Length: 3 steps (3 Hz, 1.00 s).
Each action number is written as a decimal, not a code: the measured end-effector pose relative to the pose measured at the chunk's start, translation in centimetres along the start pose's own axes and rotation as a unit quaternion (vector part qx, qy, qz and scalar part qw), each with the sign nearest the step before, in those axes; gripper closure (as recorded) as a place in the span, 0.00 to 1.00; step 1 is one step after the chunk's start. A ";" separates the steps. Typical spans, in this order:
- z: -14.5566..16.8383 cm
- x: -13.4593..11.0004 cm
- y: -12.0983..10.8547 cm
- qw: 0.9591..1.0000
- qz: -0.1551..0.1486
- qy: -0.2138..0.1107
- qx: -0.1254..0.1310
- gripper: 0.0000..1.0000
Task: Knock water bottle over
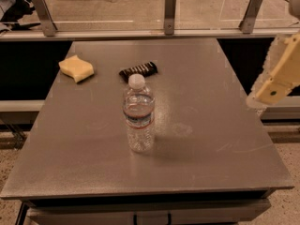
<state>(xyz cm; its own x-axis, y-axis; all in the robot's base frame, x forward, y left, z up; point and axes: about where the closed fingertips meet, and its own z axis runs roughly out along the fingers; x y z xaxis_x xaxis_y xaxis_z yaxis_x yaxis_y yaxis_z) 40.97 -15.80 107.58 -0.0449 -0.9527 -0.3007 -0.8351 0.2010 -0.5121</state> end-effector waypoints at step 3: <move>5.0 -10.6 1.6 0.960 -0.047 -0.270 -0.061 0.00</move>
Offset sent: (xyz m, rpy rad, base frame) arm 0.0082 0.1406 -0.0029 0.4827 -0.0647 0.4747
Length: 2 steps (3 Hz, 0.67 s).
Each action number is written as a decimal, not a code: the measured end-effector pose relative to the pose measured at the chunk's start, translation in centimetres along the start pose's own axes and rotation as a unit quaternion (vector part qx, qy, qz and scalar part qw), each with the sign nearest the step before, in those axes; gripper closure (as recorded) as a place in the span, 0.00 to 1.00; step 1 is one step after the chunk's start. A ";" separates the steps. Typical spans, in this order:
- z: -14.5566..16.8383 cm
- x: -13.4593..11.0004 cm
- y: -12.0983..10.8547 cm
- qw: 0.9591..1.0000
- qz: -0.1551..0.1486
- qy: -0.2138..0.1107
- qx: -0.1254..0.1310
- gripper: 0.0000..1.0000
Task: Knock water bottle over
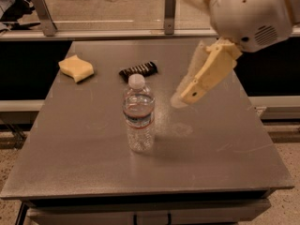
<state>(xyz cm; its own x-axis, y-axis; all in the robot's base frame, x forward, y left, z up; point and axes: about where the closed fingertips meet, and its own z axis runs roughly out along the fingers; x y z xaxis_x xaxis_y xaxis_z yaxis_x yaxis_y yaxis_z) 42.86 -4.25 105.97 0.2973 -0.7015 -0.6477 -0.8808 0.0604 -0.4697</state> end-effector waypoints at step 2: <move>4.8 2.1 2.1 0.975 0.102 -0.186 -0.074 0.00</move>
Offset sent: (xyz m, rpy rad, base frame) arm 0.0020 0.0167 -0.0482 0.6864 0.3438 0.2157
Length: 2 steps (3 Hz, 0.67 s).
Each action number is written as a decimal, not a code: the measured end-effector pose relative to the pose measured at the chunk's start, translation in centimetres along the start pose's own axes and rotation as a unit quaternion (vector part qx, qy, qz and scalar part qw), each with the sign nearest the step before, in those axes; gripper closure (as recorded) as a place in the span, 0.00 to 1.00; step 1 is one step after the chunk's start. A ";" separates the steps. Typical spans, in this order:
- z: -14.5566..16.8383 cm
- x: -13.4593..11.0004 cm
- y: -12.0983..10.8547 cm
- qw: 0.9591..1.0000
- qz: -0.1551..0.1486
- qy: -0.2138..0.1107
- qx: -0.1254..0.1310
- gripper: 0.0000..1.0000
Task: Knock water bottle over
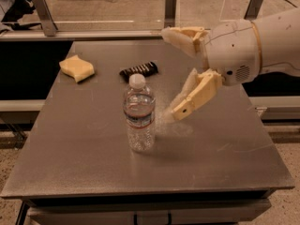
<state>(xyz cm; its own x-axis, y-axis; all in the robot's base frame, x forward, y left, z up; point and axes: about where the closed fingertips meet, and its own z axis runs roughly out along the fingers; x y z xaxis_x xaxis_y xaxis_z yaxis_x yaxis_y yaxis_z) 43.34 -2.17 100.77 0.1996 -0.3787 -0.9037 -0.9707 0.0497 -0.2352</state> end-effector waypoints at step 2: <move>-1.3 -0.9 0.5 0.997 0.007 -0.063 0.034 0.00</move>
Offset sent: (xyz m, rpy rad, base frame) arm -0.0057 -0.0076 0.0045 0.1123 -0.0076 -0.0316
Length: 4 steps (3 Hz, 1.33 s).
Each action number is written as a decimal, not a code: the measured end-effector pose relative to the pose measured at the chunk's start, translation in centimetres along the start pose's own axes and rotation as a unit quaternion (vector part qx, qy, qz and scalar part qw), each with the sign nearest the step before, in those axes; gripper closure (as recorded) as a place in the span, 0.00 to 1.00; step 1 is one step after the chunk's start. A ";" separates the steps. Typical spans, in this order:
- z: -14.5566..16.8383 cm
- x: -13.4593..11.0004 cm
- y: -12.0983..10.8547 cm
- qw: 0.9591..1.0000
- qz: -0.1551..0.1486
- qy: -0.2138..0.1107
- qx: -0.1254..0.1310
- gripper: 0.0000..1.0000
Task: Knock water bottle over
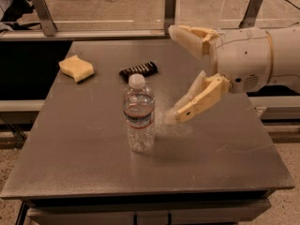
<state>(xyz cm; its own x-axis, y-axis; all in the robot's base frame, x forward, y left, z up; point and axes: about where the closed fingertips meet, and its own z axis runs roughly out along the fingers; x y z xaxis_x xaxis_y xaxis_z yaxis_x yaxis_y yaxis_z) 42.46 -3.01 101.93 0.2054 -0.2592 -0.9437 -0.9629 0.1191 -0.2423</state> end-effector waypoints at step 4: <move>3.6 7.2 2.4 0.997 0.061 -0.039 -0.008 0.00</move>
Offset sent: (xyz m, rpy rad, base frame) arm 0.0131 -0.0048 -0.0858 0.0262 0.1803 -0.0300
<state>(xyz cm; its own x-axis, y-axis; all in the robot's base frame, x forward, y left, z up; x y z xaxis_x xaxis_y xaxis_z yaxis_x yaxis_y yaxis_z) 42.25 -1.11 93.69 0.0989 -0.1686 -0.9807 -0.9840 0.1303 -0.1217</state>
